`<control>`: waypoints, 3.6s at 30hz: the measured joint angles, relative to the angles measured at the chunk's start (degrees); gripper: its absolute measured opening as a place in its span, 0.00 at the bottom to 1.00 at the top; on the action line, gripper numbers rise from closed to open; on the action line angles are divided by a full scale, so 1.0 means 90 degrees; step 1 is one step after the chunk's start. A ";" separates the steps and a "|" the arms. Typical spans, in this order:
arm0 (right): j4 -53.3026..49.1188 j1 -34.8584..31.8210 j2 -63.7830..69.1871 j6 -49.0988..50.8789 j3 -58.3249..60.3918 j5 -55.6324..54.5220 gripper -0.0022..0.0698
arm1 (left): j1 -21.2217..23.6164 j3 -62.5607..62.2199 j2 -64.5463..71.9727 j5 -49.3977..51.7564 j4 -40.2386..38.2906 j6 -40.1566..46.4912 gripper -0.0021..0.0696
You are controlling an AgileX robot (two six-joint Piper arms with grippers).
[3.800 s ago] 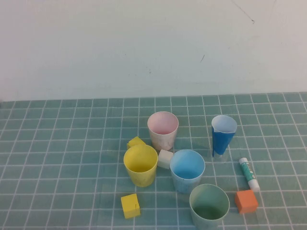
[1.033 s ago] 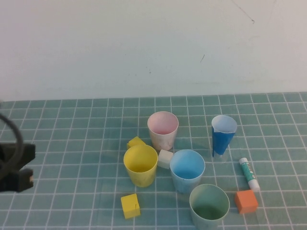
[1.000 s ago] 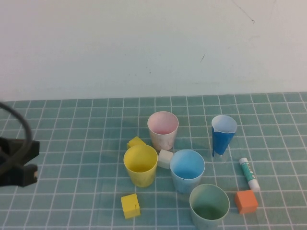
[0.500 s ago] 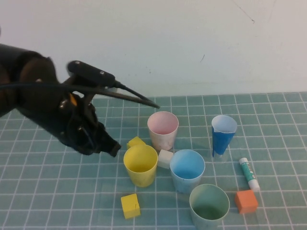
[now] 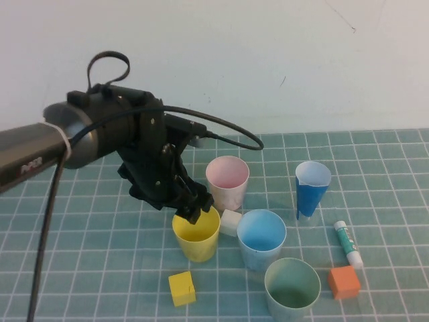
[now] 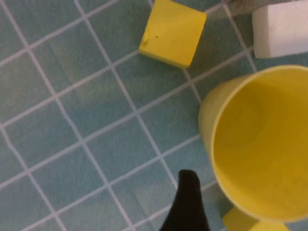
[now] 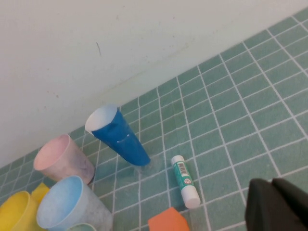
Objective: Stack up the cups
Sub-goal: Pick up the yellow cup, then place the yellow cup on the pink cup, then pick up the green cup
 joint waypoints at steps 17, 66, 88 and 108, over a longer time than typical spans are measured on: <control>0.0014 0.0000 0.0000 -0.0049 0.0000 0.0129 0.03 | 0.0000 -0.0433 0.0925 -0.0576 0.0237 -0.0312 0.05; 0.0034 0.0000 0.0000 -0.0191 0.0000 0.0137 0.03 | 0.0000 -0.2539 0.1671 -0.0717 -0.0198 -0.0674 0.55; 0.1871 0.0000 0.0000 -0.2419 -0.0039 0.0312 0.03 | 0.0012 -0.2539 0.0313 -0.0268 0.1008 -0.0757 0.05; 0.2966 0.0000 0.3219 -0.6550 -0.3203 0.2015 0.03 | 0.0012 0.3353 -0.5866 -0.1836 0.0464 -0.0178 0.03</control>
